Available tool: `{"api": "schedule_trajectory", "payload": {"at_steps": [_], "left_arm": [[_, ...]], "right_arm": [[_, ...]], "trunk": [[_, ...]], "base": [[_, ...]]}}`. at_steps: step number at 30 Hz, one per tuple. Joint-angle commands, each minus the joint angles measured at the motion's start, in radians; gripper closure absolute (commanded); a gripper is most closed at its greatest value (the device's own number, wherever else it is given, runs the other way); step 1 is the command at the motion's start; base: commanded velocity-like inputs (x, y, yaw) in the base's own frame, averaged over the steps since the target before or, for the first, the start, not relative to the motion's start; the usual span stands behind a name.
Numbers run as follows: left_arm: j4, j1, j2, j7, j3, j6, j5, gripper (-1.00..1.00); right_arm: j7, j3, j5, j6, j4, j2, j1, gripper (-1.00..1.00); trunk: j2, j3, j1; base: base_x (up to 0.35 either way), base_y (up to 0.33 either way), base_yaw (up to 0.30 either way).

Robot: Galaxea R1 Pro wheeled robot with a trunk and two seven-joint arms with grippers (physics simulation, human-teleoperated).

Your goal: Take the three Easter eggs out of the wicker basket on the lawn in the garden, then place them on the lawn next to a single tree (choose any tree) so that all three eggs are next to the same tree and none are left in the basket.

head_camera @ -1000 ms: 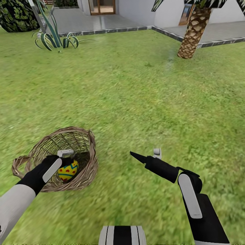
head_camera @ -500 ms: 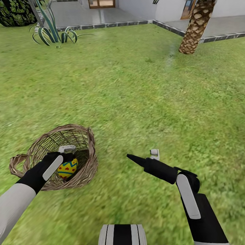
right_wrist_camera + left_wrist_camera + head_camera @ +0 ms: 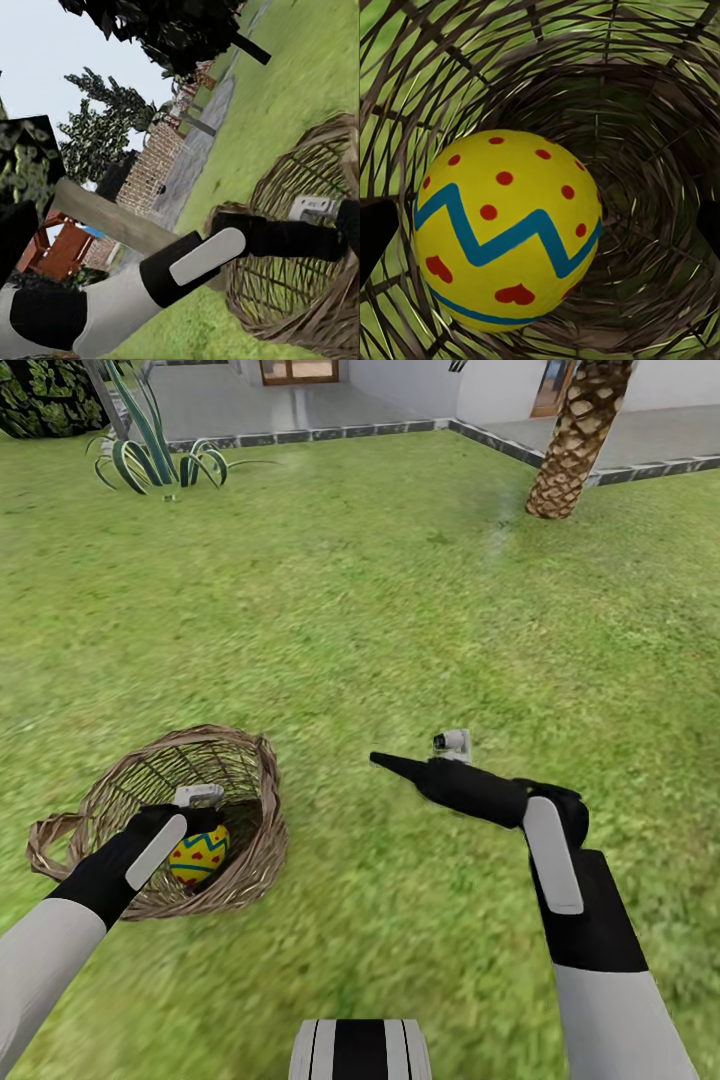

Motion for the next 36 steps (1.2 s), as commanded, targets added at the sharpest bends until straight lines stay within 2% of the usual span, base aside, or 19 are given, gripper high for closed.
{"api": "schedule_trajectory", "payload": {"at_steps": [1,4,11,23,36], "left_arm": [[-0.001,-0.001,0.001,0.010,-0.005,0.001,0.011,-1.00],[-0.001,-0.001,0.001,0.011,-0.005,0.000,0.011,-1.00],[0.000,-0.001,0.001,0.013,-0.007,0.000,0.011,-1.00],[-0.002,-0.001,0.002,0.012,-0.005,0.001,0.011,-1.00],[0.005,-0.002,0.010,0.012,0.000,-0.001,0.012,-1.00]], "right_arm": [[0.005,-0.002,0.004,0.003,0.000,0.000,-0.029,-1.00],[0.005,-0.002,0.005,0.003,0.000,0.001,-0.064,-1.00],[0.000,-0.001,0.005,0.003,0.000,0.003,-0.088,-1.00],[-0.001,0.007,0.005,0.003,0.000,0.003,-0.102,-1.00],[-0.003,0.012,0.010,0.003,0.000,0.013,-0.100,-1.00]], "trunk": [[0.000,-0.001,0.000],[-0.001,-0.005,0.000],[-0.002,-0.032,0.003],[-0.002,-0.032,0.003],[-0.005,-0.082,0.009]], "base": [[0.000,0.000,0.000],[0.000,0.000,0.000],[0.000,0.000,0.000],[0.000,0.000,0.000],[0.000,0.000,0.000]]}}
